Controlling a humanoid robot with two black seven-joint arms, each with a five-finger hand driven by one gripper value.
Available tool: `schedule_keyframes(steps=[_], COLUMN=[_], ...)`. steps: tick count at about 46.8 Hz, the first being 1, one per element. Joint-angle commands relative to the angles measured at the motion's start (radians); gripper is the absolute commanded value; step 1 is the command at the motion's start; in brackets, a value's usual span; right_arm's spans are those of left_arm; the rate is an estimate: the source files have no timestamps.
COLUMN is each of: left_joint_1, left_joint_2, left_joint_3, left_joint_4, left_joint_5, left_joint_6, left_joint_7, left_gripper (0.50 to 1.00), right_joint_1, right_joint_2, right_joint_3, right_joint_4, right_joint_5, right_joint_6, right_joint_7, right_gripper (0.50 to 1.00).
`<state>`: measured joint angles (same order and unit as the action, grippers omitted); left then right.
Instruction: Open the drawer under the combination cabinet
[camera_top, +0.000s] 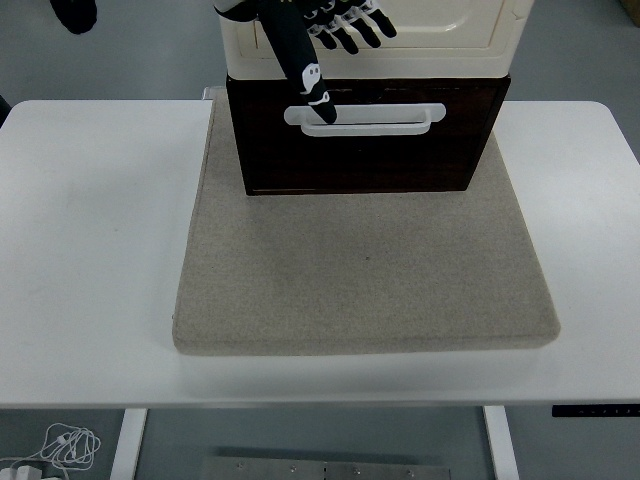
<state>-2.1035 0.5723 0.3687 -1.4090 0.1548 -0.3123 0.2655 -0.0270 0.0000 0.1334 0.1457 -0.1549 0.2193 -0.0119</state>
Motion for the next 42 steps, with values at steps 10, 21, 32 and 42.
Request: schedule_keyframes(steps=[10,21,32,42], left_joint_1=[0.033,0.069,0.097,0.109], left_joint_2=[-0.080,-0.129,-0.147,-0.146], left_joint_3=[0.029,0.033,0.035,0.030], left_joint_4=[0.033,0.082,0.107,0.119], left_joint_5=[0.029,0.072,0.075,0.083], left_joint_6=[0.002,0.015,0.016,0.004], left_joint_7=[0.012,0.017,0.034,0.051], left_gripper=[1.000,1.000,1.000,1.000], right_joint_1=[0.001,0.001,0.001,-0.001], right_joint_2=[0.000,0.000,0.000,0.000], right_joint_3=[0.000,0.000,0.000,0.000], right_joint_4=[0.000,0.000,0.000,0.000], right_joint_5=[0.000,0.000,0.000,0.000], right_joint_6=[0.000,0.000,0.000,0.000], right_joint_7=[0.000,0.000,0.001,0.000], right_gripper=[0.926,0.926,0.926,0.926])
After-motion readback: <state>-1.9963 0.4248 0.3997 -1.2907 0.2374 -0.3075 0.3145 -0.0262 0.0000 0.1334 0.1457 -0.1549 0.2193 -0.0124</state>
